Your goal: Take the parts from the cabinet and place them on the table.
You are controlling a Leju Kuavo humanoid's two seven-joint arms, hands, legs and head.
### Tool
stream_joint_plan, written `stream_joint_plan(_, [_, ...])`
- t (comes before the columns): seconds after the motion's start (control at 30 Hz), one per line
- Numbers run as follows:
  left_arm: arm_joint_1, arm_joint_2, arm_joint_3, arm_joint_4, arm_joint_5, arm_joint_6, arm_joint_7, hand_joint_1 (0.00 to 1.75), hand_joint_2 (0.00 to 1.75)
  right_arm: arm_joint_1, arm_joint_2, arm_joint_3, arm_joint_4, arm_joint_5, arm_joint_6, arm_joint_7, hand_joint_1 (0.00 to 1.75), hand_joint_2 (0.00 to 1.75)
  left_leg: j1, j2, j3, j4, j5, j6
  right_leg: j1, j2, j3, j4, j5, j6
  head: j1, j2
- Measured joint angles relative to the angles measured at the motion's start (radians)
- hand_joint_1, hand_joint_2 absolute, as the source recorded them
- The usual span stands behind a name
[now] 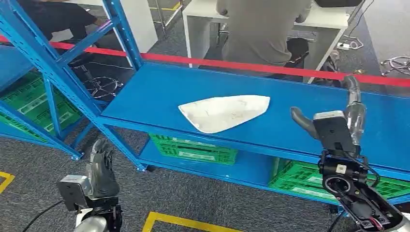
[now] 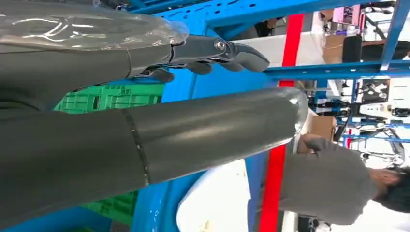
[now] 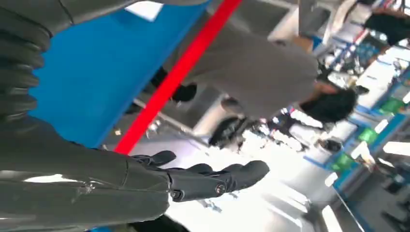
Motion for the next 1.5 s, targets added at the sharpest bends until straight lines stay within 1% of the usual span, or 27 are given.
stream_joint_plan(0.13, [0.005, 0.000, 0.004, 0.000, 0.000, 0.000, 0.000, 0.00, 0.00, 0.021, -0.003, -0.069, -0.027, 0.027, 0.000, 0.033, 0.00, 1.75, -0.002, 0.000, 0.000, 0.000, 0.000, 0.000, -0.002, -0.001, 0.000, -0.002, 0.001, 0.001, 0.001, 0.000])
stream_joint_plan(0.27, [0.018, 0.002, 0.015, -0.008, -0.005, 0.008, 0.003, 0.00, 0.00, 0.057, -0.015, -0.143, -0.036, -0.052, 0.000, 0.041, 0.00, 1.75, -0.002, 0.000, -0.001, 0.000, -0.001, 0.002, -0.002, -0.001, 0.001, -0.003, 0.000, 0.002, 0.002, 0.000])
stream_joint_plan(0.37, [0.027, 0.005, 0.018, -0.017, -0.006, 0.014, 0.004, 0.00, 0.00, 0.073, -0.023, -0.190, -0.036, -0.082, 0.000, 0.039, 0.00, 1.75, -0.003, 0.000, -0.001, 0.000, -0.002, 0.003, -0.002, -0.001, 0.001, -0.003, 0.000, 0.002, 0.002, 0.000])
stream_joint_plan(0.43, [0.027, 0.007, 0.019, -0.020, -0.007, 0.015, 0.005, 0.00, 0.00, 0.080, -0.027, -0.207, -0.036, -0.096, 0.000, 0.039, 0.00, 1.75, -0.004, 0.000, -0.001, 0.000, -0.002, 0.003, -0.002, -0.001, 0.001, -0.003, 0.000, 0.002, 0.003, 0.000])
stream_joint_plan(0.6, [0.037, 0.011, 0.024, -0.033, -0.011, 0.020, 0.008, 0.00, 0.00, 0.081, -0.043, -0.235, -0.017, -0.186, 0.000, 0.045, 0.00, 1.75, -0.004, 0.000, -0.001, 0.000, -0.002, 0.004, -0.003, -0.001, 0.001, -0.004, 0.000, 0.002, 0.002, 0.000])
stream_joint_plan(0.67, [0.039, 0.013, 0.025, -0.038, -0.013, 0.024, 0.011, 0.00, 0.00, 0.080, -0.052, -0.246, 0.002, -0.247, 0.000, 0.038, 0.00, 1.75, -0.004, 0.000, -0.002, 0.000, -0.002, 0.004, -0.003, -0.001, 0.001, -0.004, 0.000, 0.002, 0.002, 0.000])
stream_joint_plan(0.77, [0.042, 0.019, 0.025, -0.045, -0.013, 0.024, 0.014, 0.00, 0.00, 0.070, -0.078, -0.257, 0.056, -0.335, 0.005, 0.033, 0.00, 1.75, -0.004, 0.000, -0.002, 0.000, -0.002, 0.004, -0.003, -0.001, 0.001, -0.004, 0.000, 0.002, 0.002, 0.000])
stream_joint_plan(0.87, [0.042, 0.023, 0.026, -0.050, -0.013, 0.024, 0.013, 0.00, 0.00, 0.031, -0.107, -0.258, 0.117, -0.436, 0.048, 0.029, 0.00, 1.75, -0.004, 0.000, -0.002, 0.000, -0.002, 0.004, -0.003, -0.001, 0.001, -0.004, 0.000, 0.002, 0.002, 0.000])
stream_joint_plan(1.2, [0.041, 0.023, 0.026, -0.050, -0.013, 0.022, 0.013, 0.00, 0.00, 0.020, -0.113, -0.257, 0.129, -0.448, 0.056, 0.027, 0.00, 1.75, -0.004, 0.000, -0.002, 0.000, -0.002, 0.004, -0.003, -0.001, 0.001, -0.004, 0.000, 0.002, 0.002, 0.000])
stream_joint_plan(1.3, [0.041, 0.025, 0.026, -0.050, -0.013, 0.019, 0.012, 0.00, 0.00, -0.007, -0.125, -0.252, 0.163, -0.469, 0.073, 0.025, 0.00, 1.75, -0.004, 0.000, -0.002, 0.000, -0.002, 0.004, -0.003, -0.001, 0.001, -0.004, 0.000, 0.003, 0.002, 0.000])
stream_joint_plan(1.37, [0.040, 0.026, 0.026, -0.050, -0.010, 0.013, 0.006, 0.00, 0.00, -0.098, -0.158, -0.228, 0.242, -0.486, 0.117, 0.021, 0.00, 1.75, -0.004, 0.000, -0.002, 0.001, -0.002, 0.004, -0.003, -0.001, 0.001, -0.004, 0.001, 0.003, 0.001, 0.000])
stream_joint_plan(1.4, [0.040, 0.027, 0.026, -0.050, -0.005, 0.013, 0.001, 0.00, 0.00, -0.145, -0.170, -0.195, 0.278, -0.486, 0.146, 0.014, 0.00, 1.75, -0.004, 0.000, -0.003, 0.001, -0.002, 0.004, -0.003, -0.002, 0.001, -0.003, 0.001, 0.003, 0.003, 0.000])
stream_joint_plan(1.43, [0.033, 0.025, 0.026, -0.050, 0.003, 0.012, -0.010, 0.00, 0.00, -0.250, -0.171, -0.105, 0.340, -0.491, 0.218, -0.016, 0.00, 1.75, -0.004, 0.000, -0.002, 0.001, -0.002, 0.004, -0.003, 0.000, 0.001, -0.003, 0.001, 0.003, 0.001, 0.000])
stream_joint_plan(1.5, [0.033, 0.025, 0.026, -0.050, 0.005, 0.012, -0.011, 0.00, 0.00, -0.288, -0.171, -0.072, 0.371, -0.509, 0.253, -0.024, 0.00, 1.75, -0.004, -0.001, -0.002, 0.001, -0.002, 0.004, -0.003, -0.002, 0.001, -0.003, 0.001, 0.003, 0.001, 0.000])
